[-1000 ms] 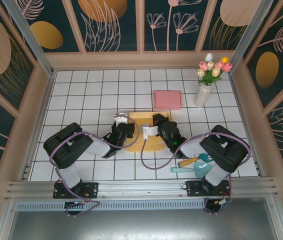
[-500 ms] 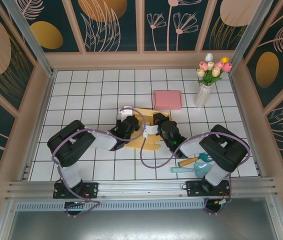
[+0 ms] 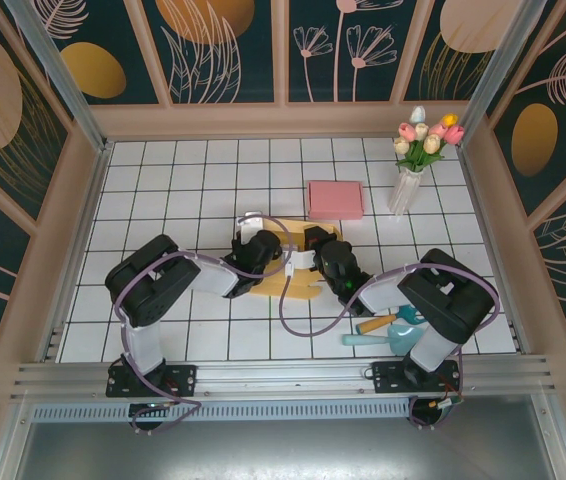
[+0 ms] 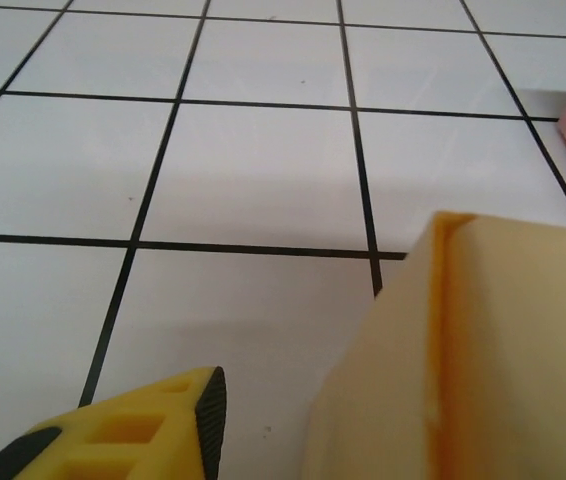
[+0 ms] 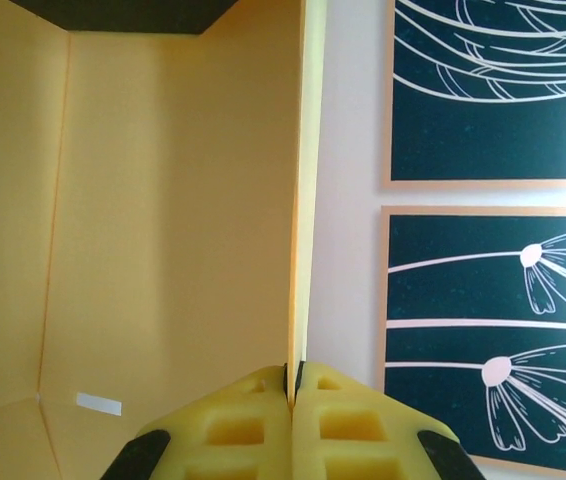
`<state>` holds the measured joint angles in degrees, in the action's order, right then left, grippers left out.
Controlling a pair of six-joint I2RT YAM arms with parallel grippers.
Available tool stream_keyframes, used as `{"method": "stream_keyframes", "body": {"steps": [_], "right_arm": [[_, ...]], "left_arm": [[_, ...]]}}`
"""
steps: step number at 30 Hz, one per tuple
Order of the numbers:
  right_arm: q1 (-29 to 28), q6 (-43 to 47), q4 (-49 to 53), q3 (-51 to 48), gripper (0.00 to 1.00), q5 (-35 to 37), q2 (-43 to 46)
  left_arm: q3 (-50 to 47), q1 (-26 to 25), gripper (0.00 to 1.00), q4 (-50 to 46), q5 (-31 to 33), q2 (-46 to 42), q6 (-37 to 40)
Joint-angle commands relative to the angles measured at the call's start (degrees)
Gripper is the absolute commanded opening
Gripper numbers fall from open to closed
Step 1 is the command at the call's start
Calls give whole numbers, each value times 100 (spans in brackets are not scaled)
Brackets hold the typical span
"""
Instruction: Fold the paper box
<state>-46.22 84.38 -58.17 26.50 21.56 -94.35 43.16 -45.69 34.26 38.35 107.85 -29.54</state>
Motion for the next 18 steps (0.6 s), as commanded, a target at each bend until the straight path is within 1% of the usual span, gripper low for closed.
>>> {"method": "stream_keyframes", "body": {"steps": [1,5,9,11,12,14,18], "right_arm": [[78,-288,766,-180,0,159,-160],[86,-366,771,-144,0,184,-220],[87,-462,780,-128,0,182,-243],[86,-507,797,-115,0,191,-260],[89,-523,799,-119,0,196,-263],[86,-545,806,-128,0,187,-265],[86,-535,823,-161,0,197,-236]], "left_arm": [[-365,178,47,538,-320,-336,356],[-694,171,53,918,-849,-656,487],[-845,168,59,986,-1244,-865,475],[-927,157,64,1052,-1387,-927,452],[-964,149,65,1086,-1442,-933,433],[-1031,149,65,1111,-1447,-933,440],[-1226,153,58,1234,-1302,-933,657]]}}
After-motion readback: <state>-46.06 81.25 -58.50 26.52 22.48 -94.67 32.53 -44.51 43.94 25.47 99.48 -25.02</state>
